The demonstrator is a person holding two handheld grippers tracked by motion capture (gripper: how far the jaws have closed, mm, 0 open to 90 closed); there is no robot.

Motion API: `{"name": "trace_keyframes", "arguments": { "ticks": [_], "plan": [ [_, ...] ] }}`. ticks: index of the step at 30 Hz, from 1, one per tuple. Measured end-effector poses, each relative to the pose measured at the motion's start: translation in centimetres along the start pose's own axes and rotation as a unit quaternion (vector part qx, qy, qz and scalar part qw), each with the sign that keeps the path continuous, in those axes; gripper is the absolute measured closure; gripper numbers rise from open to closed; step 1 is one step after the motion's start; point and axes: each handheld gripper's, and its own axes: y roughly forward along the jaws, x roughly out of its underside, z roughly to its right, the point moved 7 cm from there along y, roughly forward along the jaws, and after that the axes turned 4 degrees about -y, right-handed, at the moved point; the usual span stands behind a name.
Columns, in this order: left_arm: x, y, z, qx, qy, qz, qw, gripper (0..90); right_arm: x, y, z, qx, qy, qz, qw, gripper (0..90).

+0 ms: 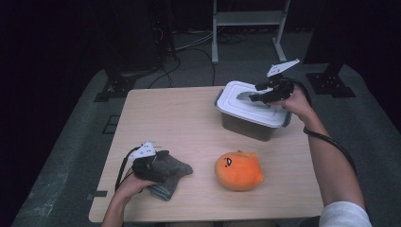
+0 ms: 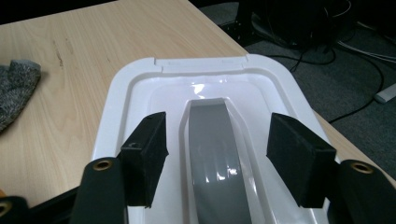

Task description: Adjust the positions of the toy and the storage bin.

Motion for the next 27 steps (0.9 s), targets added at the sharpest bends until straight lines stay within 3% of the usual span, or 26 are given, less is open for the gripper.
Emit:
{"name": "trace_keyframes", "arguments": {
  "ticks": [5,12,16,27],
  "plan": [
    [0.1,0.0,0.0,-0.001,-0.001,-0.002,1.0000,10.0,0.4,0.6,-0.3,-0.012,0.001,-0.005,0.9999,51.2],
    [0.0,0.0,0.0,0.000,-0.002,-0.002,1.0000,10.0,0.4,0.9,-0.4,-0.018,0.005,-0.002,0.9998,62.9],
    [0.1,0.0,-0.1,0.000,-0.003,-0.005,1.0000,9.8,0.4,0.8,-0.6,-0.031,0.011,0.001,0.9994,65.1],
    [0.1,0.0,0.0,0.001,-0.001,-0.006,1.0000,9.8,0.0,1.2,-2.1,-0.061,-0.005,-0.004,0.9981,65.5]
  ]
}}
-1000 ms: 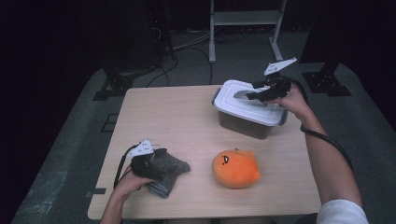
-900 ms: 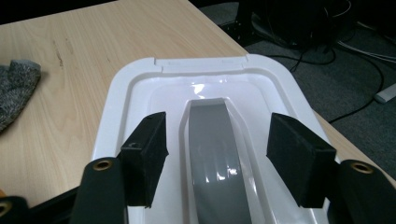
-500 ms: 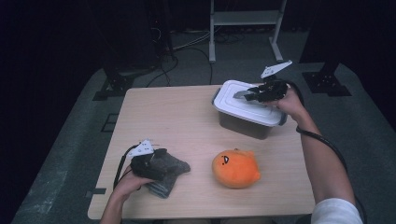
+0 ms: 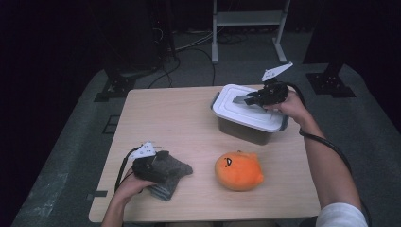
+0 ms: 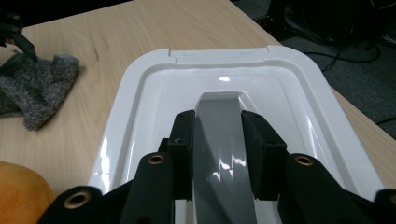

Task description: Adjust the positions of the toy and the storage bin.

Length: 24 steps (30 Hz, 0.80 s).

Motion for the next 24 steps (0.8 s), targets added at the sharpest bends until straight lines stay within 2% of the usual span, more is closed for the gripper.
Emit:
{"name": "trace_keyframes", "arguments": {
  "ticks": [10,15,24],
  "plan": [
    [0.0,0.1,0.2,0.002,0.001,0.000,1.0000,9.8,-1.0,1.2,-2.5,-0.034,-0.032,-0.002,0.9989,65.6],
    [0.0,0.1,0.2,0.001,0.002,-0.002,1.0000,9.8,-1.4,1.8,-3.7,-0.052,-0.051,0.001,0.9973,65.6],
    [0.1,0.0,0.2,0.001,0.001,-0.003,1.0000,9.6,-2.3,2.8,-5.2,-0.077,-0.069,-0.003,0.9946,65.6]
  ]
}}
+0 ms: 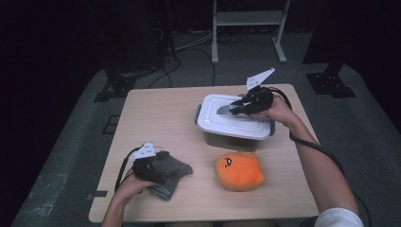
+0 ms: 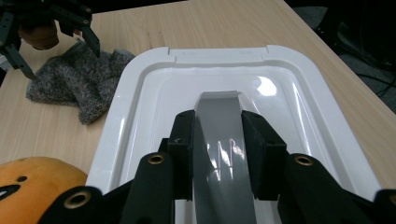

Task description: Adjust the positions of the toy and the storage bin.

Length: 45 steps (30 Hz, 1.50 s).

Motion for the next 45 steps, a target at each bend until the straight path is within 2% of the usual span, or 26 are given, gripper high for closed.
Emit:
{"name": "trace_keyframes", "arguments": {
  "ticks": [12,27,34,38,45],
  "plan": [
    [0.0,0.1,0.1,0.003,0.002,-0.002,1.0000,9.6,-0.9,1.1,-1.4,-0.032,-0.017,-0.001,0.9993,65.6],
    [0.0,0.2,0.3,0.005,0.002,-0.001,1.0000,9.6,-1.4,1.6,-2.7,-0.054,-0.032,-0.003,0.9980,65.6],
    [0.0,0.2,0.4,0.006,0.002,-0.002,1.0000,9.5,-1.5,1.7,-2.9,-0.056,-0.034,-0.006,0.9979,65.7],
    [0.0,0.2,0.4,0.006,0.003,-0.002,1.0000,9.5,-1.6,1.7,-2.9,-0.048,-0.033,-0.008,0.9983,65.7],
    [0.0,0.2,0.4,0.007,0.002,-0.002,1.0000,9.5,-2.3,1.0,-2.8,-0.041,-0.035,0.006,0.9986,65.7]
  ]
}}
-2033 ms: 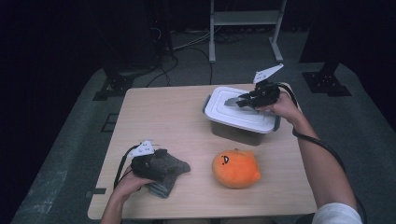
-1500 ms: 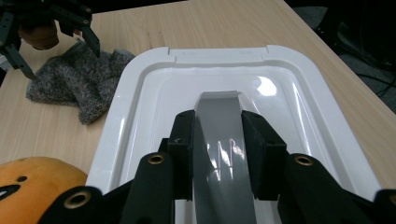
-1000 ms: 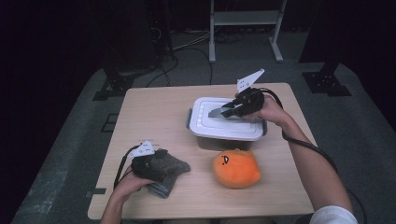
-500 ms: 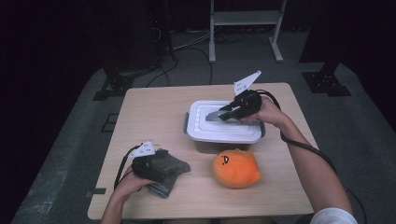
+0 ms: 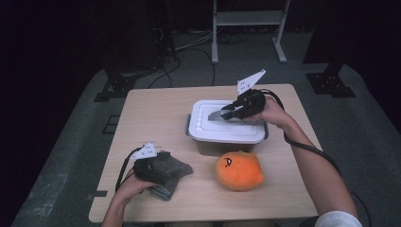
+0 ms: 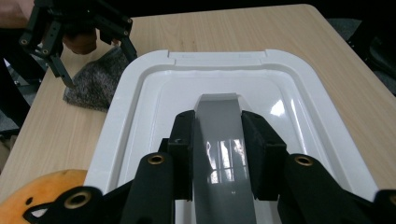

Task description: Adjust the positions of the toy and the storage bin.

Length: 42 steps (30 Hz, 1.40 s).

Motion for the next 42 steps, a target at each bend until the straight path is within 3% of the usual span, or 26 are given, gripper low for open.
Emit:
{"name": "trace_keyframes", "arguments": {
  "ticks": [7,15,32,42],
  "plan": [
    [0.0,0.0,0.0,0.002,0.002,0.000,1.0000,9.5,-0.9,-1.9,-0.3,0.019,-0.002,0.015,0.9997,65.7],
    [0.0,0.0,0.1,0.003,0.004,0.001,1.0000,9.5,-0.4,-4.7,-1.2,0.041,0.003,0.021,0.9989,65.7],
    [-0.4,-0.2,0.2,0.000,0.002,0.011,0.9999,9.1,3.7,-11.8,-4.3,0.098,0.033,0.029,0.9942,65.7],
    [-0.5,-0.3,0.2,-0.002,0.001,0.014,0.9999,8.8,6.3,-14.3,-5.7,0.119,0.053,0.030,0.9910,65.7]
  ]
}}
